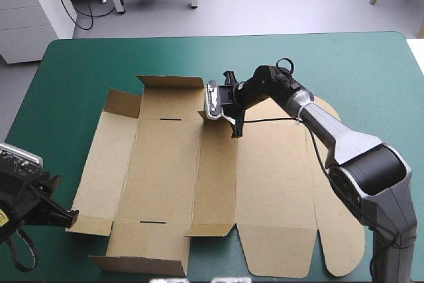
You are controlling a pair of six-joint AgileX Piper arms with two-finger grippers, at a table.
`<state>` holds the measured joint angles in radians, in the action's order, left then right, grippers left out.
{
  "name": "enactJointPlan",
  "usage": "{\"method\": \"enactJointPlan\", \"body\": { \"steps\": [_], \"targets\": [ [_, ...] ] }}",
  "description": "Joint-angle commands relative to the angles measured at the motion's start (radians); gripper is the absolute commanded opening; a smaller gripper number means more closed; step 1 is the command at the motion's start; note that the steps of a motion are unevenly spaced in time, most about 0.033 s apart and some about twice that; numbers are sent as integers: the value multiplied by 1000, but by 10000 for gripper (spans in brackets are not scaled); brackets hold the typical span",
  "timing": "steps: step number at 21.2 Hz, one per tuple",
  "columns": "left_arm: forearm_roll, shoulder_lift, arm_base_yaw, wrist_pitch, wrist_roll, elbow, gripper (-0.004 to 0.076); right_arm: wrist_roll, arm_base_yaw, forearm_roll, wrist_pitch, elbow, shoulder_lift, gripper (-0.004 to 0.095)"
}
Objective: Fold the box
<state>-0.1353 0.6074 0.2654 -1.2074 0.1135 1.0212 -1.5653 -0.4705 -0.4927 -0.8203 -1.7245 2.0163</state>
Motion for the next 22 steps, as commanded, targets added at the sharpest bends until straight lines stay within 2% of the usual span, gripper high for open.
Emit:
{"method": "enactJointPlan", "body": {
  "steps": [1, 3, 4, 5, 7, 8, 11, 16, 20, 22],
  "targets": [
    [-28, 8, -2, 65, -7, 23, 111, 4, -1, -33, 15, -33, -61, 205],
    [-28, 8, -2, 65, -7, 23, 111, 23, -1, -33, 26, -33, -61, 370],
    [-28, 8, -2, 70, -7, 23, 111, 94, -1, -33, 63, -33, -65, 548],
    [-28, 8, -2, 74, -7, 23, 111, 128, -1, -33, 75, -33, -69, 614],
    [-29, 8, -2, 104, -7, 21, 111, 239, -1, -31, 94, -33, -88, 666],
    [-32, 8, -2, 153, -6, 19, 111, 351, -1, -31, 96, -35, -111, 657],
    [-47, 8, -2, 207, 1, 19, 111, 551, 11, 28, 90, -35, -177, 585],
    [-92, 10, -2, 231, 3, 19, 108, 911, 63, 273, -27, -35, -291, 332],
    [-92, 57, -2, 229, 2, 19, -10, 1039, 137, 283, -132, -35, -324, 148],
    [-92, 95, -2, 229, -1, 19, -9, 1091, 180, 283, -188, -35, -326, 54]
  ]
}}
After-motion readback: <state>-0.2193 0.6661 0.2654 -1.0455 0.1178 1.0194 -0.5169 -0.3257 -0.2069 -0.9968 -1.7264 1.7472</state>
